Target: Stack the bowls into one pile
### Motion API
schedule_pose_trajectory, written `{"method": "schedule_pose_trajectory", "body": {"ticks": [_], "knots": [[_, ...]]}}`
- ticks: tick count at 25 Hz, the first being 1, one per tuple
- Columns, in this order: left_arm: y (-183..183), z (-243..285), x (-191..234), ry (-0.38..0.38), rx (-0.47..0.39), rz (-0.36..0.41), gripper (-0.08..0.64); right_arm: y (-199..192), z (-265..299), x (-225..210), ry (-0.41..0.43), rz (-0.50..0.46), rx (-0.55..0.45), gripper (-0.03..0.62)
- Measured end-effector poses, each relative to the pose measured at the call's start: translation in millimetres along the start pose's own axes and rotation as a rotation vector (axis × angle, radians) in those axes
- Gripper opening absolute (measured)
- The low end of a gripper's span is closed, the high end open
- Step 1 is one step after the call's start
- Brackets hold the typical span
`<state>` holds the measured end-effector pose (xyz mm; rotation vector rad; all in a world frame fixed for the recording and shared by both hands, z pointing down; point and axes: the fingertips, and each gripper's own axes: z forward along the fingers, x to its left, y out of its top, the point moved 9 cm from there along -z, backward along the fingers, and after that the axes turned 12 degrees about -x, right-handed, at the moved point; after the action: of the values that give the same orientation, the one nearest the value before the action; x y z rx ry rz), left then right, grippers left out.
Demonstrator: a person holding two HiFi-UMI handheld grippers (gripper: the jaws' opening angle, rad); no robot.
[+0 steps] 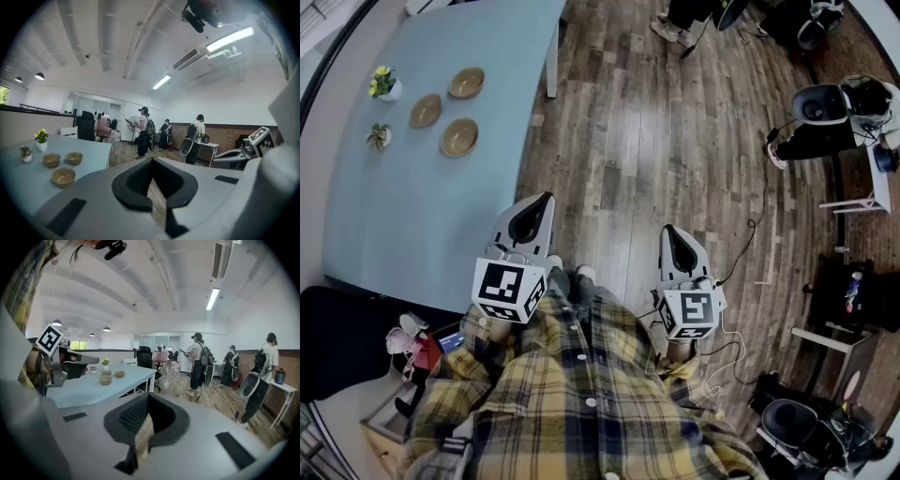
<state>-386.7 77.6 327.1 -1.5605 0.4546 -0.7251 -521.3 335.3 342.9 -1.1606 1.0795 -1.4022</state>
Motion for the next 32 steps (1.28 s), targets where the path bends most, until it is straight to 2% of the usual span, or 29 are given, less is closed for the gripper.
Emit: {"method": "schedule_pose_trajectory", "body": {"ticks": [5, 10, 13, 19, 26, 32], "knots": [[-1, -2, -1, 0.03, -0.014, 0.0, -0.009, 2, 4, -8, 0.015, 0.009, -0.036, 0.003], [-4, 2, -16, 0.065, -0.008, 0.02, -0.005, 0, 1, -26, 0.079, 0.08, -0.078, 0.008], [-10, 0, -21, 0.097, 0.001, 0.017, 0.05, -5, -2, -33, 0.102, 0.126, -0.087, 0.095], [-17, 4, -20, 0.132, 0.027, 0.023, 0.138, -19, -1, -47, 0.103, 0.203, -0.084, 0.175], [-23, 47, 15, 0.16, 0.036, 0.02, 0.202, -20, 63, -63, 0.138, 0.234, -0.092, 0.225], [-12, 103, 72, 0.184, 0.022, 0.012, 0.209, -1, 144, -69, 0.175, 0.206, -0.108, 0.232]]}}
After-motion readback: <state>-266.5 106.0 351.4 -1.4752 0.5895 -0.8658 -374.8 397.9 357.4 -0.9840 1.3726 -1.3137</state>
